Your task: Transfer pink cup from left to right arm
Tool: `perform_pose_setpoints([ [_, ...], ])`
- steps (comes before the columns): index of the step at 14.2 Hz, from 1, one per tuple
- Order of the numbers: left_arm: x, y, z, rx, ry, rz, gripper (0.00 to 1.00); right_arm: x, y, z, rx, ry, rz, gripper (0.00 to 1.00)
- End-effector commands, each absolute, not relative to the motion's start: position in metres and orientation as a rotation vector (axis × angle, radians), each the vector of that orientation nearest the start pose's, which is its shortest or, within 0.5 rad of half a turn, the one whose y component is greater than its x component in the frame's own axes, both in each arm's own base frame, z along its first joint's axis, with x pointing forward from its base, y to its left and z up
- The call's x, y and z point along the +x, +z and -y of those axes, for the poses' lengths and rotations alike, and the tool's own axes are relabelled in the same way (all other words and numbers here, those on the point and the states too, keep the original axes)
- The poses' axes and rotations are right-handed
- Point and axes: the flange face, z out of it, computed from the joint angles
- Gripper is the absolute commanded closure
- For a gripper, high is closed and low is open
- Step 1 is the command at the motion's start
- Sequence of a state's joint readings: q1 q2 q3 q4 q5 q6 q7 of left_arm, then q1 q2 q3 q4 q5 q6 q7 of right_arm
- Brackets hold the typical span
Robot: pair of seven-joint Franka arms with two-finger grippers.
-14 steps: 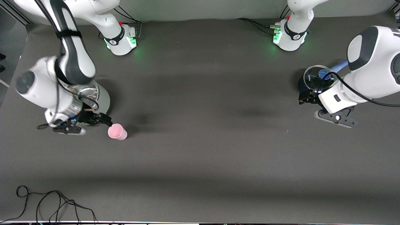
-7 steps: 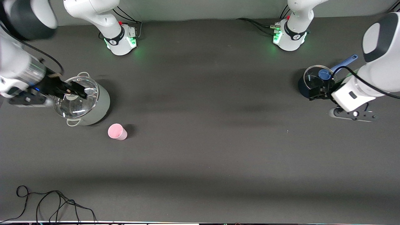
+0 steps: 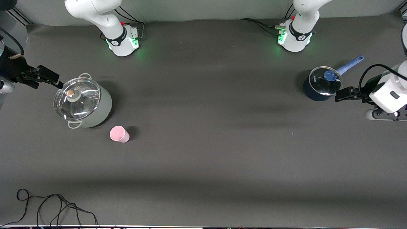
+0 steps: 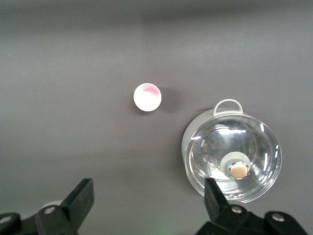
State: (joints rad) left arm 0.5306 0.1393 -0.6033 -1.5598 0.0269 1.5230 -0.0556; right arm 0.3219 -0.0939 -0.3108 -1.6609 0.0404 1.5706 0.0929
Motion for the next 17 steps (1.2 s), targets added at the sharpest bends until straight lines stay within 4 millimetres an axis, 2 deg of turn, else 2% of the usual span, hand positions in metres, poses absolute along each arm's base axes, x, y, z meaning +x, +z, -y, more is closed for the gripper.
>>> perform_pose_setpoints([
  [1, 0.573, 0.573, 0.008, -3.155, 0.239, 0.033, 0.0, 0.533, 0.631, 0.021, -3.1, 0.018, -0.103, 0.0],
  [4, 0.57, 0.568, 0.018, -3.133, 0.147, 0.019, 0.0, 0.537, 0.629, 0.032, -3.108, 0.006, 0.069, 0.0],
  [8, 0.562, 0.559, 0.028, -3.11, 0.097, 0.006, 0.0, 0.549, 0.635, 0.027, -3.122, -0.016, 0.087, 0.0],
  [9, 0.562, 0.558, 0.032, -3.114, 0.099, -0.012, 0.0, 0.548, 0.636, 0.036, -3.122, -0.013, 0.061, 0.0],
  [10, 0.563, 0.559, 0.035, -3.116, 0.096, -0.021, 0.0, 0.548, 0.637, 0.031, -3.122, -0.014, 0.075, 0.0],
  [14, 0.566, 0.571, 0.036, -3.118, 0.067, -0.023, 0.0, 0.544, 0.638, 0.04, -3.124, -0.017, 0.039, 0.0],
  [15, 0.567, 0.572, 0.036, -3.118, 0.067, -0.032, 0.0, 0.541, 0.64, 0.032, -3.127, -0.018, 0.022, 0.0],
  [17, 0.568, 0.574, 0.041, -3.116, 0.062, -0.053, 0.0, 0.533, 0.64, 0.027, -3.129, -0.013, -0.021, 0.0],
])
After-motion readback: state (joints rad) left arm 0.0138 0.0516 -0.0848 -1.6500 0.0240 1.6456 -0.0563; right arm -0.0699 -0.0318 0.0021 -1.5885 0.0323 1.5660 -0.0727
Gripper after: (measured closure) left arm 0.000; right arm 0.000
